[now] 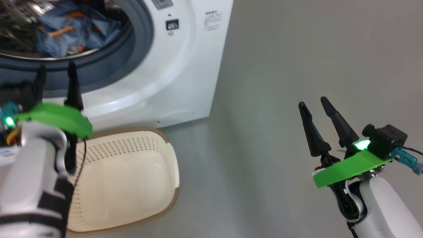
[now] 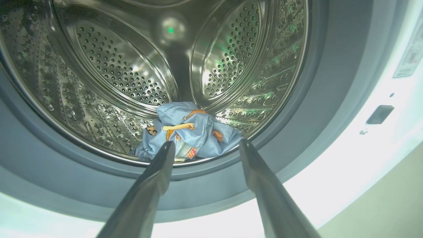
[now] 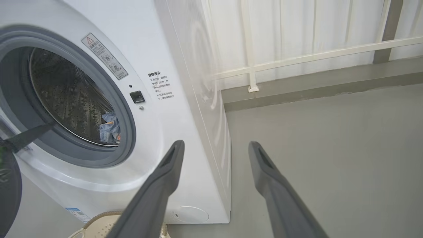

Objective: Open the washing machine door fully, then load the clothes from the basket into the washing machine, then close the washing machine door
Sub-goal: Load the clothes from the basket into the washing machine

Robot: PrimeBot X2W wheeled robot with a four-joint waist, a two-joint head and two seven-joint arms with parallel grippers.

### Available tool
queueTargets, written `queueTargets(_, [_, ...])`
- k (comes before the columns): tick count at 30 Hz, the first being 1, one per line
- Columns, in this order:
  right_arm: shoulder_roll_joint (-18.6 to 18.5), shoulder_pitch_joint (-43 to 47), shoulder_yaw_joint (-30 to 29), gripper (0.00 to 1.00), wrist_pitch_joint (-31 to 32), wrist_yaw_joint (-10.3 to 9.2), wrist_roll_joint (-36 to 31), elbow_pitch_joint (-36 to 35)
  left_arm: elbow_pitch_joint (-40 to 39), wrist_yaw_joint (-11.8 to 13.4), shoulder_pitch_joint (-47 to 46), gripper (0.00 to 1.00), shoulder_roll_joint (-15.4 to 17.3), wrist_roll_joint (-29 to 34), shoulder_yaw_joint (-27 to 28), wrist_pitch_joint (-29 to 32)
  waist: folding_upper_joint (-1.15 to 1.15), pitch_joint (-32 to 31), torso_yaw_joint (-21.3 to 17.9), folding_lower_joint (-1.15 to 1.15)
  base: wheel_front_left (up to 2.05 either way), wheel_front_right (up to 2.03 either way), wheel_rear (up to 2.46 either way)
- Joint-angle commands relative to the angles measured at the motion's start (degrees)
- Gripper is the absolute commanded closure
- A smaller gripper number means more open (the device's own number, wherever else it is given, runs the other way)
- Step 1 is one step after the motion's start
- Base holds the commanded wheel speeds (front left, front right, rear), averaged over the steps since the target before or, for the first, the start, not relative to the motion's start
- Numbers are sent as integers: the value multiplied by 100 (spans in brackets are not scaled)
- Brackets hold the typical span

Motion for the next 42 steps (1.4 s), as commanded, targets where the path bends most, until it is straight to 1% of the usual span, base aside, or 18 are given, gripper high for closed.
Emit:
queueTargets(1, [-82, 133, 73, 0, -68, 9, -60, -108, -358, 26, 255, 0, 205, 90, 198, -35, 0, -329, 252, 0, 0, 0, 0])
queueTargets(3, [-109, 174, 69, 0, -68, 9, -64, -96, -609, 17, 569, 0, 186, 112, 232, -35, 0, -430, 309, 0, 0, 0, 0])
queueTargets(11, [-180, 350, 43, 0, -68, 9, -72, -71, -1496, 110, 1615, 0, 127, 136, 364, -35, 0, -794, 538, 0, 0, 0, 0])
queueTargets(19, [-211, 538, 72, 0, -68, 9, -98, -36, -2187, 225, 2621, 0, 0, -67, 484, -36, 0, -1134, 804, 0, 0, 0, 0])
queueTargets(25, [-201, 624, 91, 0, -68, 9, -104, -7, -2511, 299, 3089, 0, -43, -143, 526, -36, 0, -1314, 900, 0, 0, 0, 0])
queueTargets(30, [-224, 720, 104, 0, -68, 9, -101, 11, -2824, 369, 3529, 0, -45, -65, 481, -36, 0, -1472, 988, 0, 0, 0, 0])
queueTargets(32, [-237, 759, 116, 0, -68, 9, -99, 15, -2956, 356, 3701, 0, -69, -83, 485, -36, 0, -1519, 1012, 0, 0, 0, 0])
queueTargets(35, [-256, 810, 140, 0, -68, 9, -116, 9, -3083, 272, 3937, 0, -65, -165, 473, -36, 0, -1569, 1045, 0, 0, 0, 0])
queueTargets(42, [-287, 939, 168, 0, -68, 9, -112, 29, -3315, 325, 4238, 0, -99, -126, 567, -36, 0, -1659, 1111, 0, 0, 0, 0])
